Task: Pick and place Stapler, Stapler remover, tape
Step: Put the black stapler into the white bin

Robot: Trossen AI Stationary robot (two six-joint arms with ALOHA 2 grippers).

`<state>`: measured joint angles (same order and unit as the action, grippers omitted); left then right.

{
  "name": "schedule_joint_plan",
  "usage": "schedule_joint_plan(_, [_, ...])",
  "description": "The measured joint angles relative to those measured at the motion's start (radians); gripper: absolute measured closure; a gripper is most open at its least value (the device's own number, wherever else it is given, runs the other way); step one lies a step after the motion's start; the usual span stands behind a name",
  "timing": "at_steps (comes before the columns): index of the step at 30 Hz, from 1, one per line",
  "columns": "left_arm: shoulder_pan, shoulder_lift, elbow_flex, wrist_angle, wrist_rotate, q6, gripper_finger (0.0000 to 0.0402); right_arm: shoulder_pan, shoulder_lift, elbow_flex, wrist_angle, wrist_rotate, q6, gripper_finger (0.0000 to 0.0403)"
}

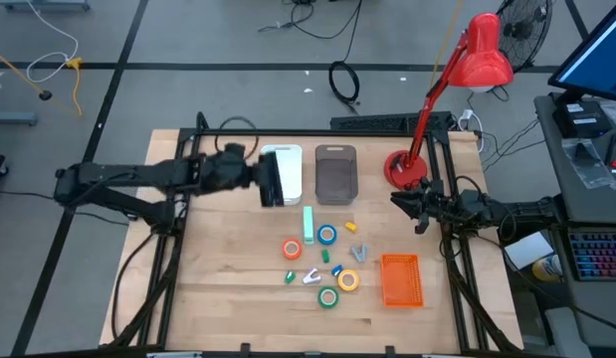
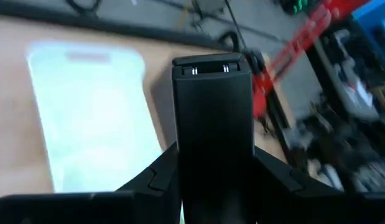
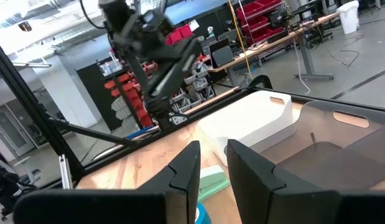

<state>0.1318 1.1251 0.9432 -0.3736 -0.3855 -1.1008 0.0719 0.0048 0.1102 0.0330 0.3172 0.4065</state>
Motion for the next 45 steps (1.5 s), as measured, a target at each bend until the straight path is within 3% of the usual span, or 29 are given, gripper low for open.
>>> schedule_joint_plan(5, [0.142,0.089,0.003,0.116,0.077,0.080,0.0265,0.000,0.000,0.000,0.000,0.000,0.000,0.0330])
schedule_joint_plan(10, [0.224,0.212,0.066,0.099,0.132,0.139,0.0265,0.000,0.000,0.000,0.000,0.000,0.000,0.0330])
schedule_joint_plan(16, [0.278,0.343,0.233,-0.102,0.133,0.159,0.0265,0.000,0.000,0.000,0.000,0.000,0.000,0.0330])
schedule_joint_plan(21, [0.297,0.444,0.346,-0.253,0.130,0.155,0.0265,0.000,0.000,0.000,-0.001,0.000,0.000,0.0330])
schedule_joint_plan(29, [0.285,0.559,0.359,-0.381,0.154,0.106,0.0265,0.000,0.000,0.000,-0.005,0.000,0.000,0.0330])
schedule_joint_plan(45, [0.278,0.607,0.360,-0.416,0.123,0.095,0.0265,0.000,0.000,0.000,-0.007,0.000,0.000,0.0330])
